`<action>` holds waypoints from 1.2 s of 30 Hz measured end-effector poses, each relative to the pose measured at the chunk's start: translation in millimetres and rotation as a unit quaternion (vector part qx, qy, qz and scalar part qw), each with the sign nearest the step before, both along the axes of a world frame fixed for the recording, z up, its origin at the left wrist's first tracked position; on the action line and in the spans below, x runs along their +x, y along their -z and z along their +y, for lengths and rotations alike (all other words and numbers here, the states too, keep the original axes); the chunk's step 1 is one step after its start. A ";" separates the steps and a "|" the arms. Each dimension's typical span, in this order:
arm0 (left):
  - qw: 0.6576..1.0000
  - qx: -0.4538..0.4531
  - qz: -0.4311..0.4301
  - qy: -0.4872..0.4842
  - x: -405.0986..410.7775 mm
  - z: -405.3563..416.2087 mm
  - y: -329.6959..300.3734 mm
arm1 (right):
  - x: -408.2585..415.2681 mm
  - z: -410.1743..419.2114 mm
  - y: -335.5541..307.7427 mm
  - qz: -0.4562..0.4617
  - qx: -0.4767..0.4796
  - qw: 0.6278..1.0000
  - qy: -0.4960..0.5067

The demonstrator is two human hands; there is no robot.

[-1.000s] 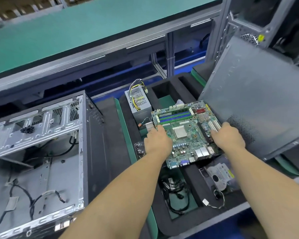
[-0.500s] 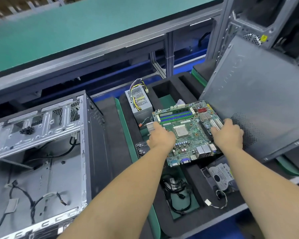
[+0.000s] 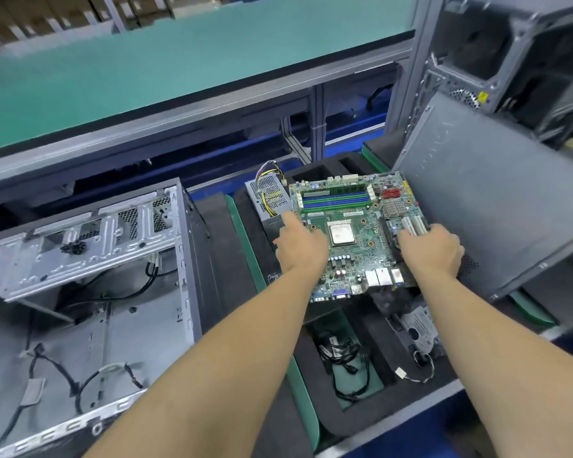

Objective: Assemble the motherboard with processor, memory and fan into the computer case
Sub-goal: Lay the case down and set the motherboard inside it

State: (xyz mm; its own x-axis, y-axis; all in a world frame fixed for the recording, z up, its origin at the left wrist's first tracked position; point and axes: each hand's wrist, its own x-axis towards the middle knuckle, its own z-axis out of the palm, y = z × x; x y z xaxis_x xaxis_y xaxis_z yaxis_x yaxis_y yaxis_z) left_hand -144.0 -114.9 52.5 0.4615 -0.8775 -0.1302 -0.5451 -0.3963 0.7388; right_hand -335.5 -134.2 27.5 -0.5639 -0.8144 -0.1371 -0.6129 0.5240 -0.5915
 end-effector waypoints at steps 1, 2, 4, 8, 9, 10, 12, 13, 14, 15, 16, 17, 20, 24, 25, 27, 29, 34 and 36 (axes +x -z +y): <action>1.000 -0.023 0.010 -0.006 16.4 7.9 -7.5 | 14.1 6.6 -9.0 -0.001 -0.016 1.000 -0.007; 0.999 -0.042 0.018 -0.009 30.7 14.5 -14.0 | 25.9 12.2 -16.6 -0.001 -0.025 1.000 -0.014; 0.998 -0.057 0.021 -0.019 32.8 13.6 -23.6 | 29.3 8.9 -28.0 0.007 -0.024 1.000 -0.012; 0.992 -0.114 0.040 -0.048 88.0 32.9 -56.6 | 86.4 22.2 -62.0 0.020 -0.055 0.997 -0.050; 0.989 -0.133 0.044 -0.056 106.8 39.1 -65.9 | 104.9 24.6 -72.6 0.027 -0.063 0.996 -0.063; 0.986 -0.147 0.048 -0.066 127.6 46.3 -74.2 | 125.8 28.3 -82.8 0.029 -0.068 0.994 -0.078; 0.983 -0.157 0.039 -0.085 172.0 63.4 -88.6 | 168.9 34.9 -96.9 0.024 -0.078 0.990 -0.112; 0.982 -0.161 0.034 -0.094 194.2 73.0 -94.7 | 190.4 38.3 -102.5 0.023 -0.083 0.988 -0.128; 0.981 -0.165 0.029 -0.103 215.9 83.2 -99.8 | 211.8 42.9 -107.9 0.022 -0.086 0.986 -0.144; 0.979 -0.169 0.023 -0.114 237.2 93.9 -103.6 | 232.8 47.8 -111.8 0.020 -0.090 0.983 -0.160; 0.977 -0.171 0.015 -0.125 257.7 104.7 -105.7 | 253.0 53.2 -114.9 0.018 -0.091 0.980 -0.175; 0.976 -0.172 0.009 -0.135 276.3 116.1 -107.3 | 271.9 58.9 -117.3 0.015 -0.091 0.977 -0.191; 0.973 -0.149 -0.013 -0.177 324.1 147.8 -106.7 | 316.9 76.9 -119.2 0.004 -0.073 0.967 -0.243; 0.968 -0.086 -0.046 -0.233 368.5 185.6 -106.2 | 349.0 96.0 -115.4 -0.005 -0.024 0.943 -0.331; 0.969 -0.067 -0.057 -0.229 375.8 193.5 -106.5 | 353.5 100.1 -114.9 -0.003 -0.012 0.939 -0.344; 0.971 -0.039 -0.080 -0.221 386.4 206.7 -107.0 | 358.8 107.7 -116.1 -0.009 0.006 0.933 -0.361; 0.971 -0.030 -0.095 -0.218 392.3 217.1 -107.1 | 360.2 113.8 -119.3 -0.030 0.024 0.925 -0.378; 0.969 0.005 -0.083 -0.232 387.2 236.3 -100.5 | 350.0 131.2 -133.4 -0.076 0.099 0.898 -0.423; 0.966 0.016 -0.093 -0.240 383.1 243.1 -94.4 | 341.0 138.3 -139.3 -0.055 0.179 0.869 -0.457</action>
State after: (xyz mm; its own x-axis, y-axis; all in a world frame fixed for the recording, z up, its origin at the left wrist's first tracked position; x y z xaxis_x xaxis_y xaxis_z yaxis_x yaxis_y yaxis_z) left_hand 239.2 128.1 147.0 0.8324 -0.5534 -0.0298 -0.4149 -0.6579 0.6285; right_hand 5.5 4.1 166.8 0.3293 -0.8095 -0.4861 -0.8199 0.0102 -0.5724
